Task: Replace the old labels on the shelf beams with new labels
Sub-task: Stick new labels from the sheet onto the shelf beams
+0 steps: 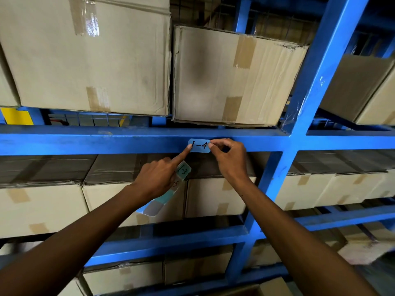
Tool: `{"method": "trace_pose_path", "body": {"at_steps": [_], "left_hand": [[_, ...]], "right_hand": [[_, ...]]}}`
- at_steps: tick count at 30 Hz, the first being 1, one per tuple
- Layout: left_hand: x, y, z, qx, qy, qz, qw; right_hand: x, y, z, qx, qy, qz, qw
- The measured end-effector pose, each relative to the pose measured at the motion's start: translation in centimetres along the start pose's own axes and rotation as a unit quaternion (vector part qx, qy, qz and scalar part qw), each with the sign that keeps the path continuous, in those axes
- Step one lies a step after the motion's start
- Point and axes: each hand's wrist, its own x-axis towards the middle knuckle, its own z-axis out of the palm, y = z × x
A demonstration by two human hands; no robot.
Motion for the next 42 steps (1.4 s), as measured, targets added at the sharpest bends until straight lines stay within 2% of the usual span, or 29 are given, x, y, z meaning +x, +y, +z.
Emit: {"method": "trace_pose_path", "body": {"at_steps": [11, 22, 26, 30, 42], "left_hand": [[0.0, 0.0, -0.3, 0.004, -0.015, -0.001, 1.000], [-0.1, 0.4, -1.4, -0.020, -0.023, -0.009, 1.000], [0.3, 0.7, -2.3, 0.022, -0.033, -0.012, 0.999], [0.5, 1.1, -2.2, 0.046, -0.038, -0.023, 0.998], [-0.4, 1.0, -1.1, 0.094, -0.048, 0.002, 0.994]], "right_hand": [[0.2, 0.1, 0.6, -0.080, 0.034, -0.034, 0.996], [0.2, 0.6, -0.1, -0.098, 0.035, -0.028, 0.994], [0.0, 0.6, 0.0, -0.080, 0.042, -0.019, 0.996], [0.2, 0.7, -0.2, -0.071, 0.029, -0.017, 0.997], [0.5, 1.3, -0.8, -0.211, -0.056, -0.109, 0.970]]}}
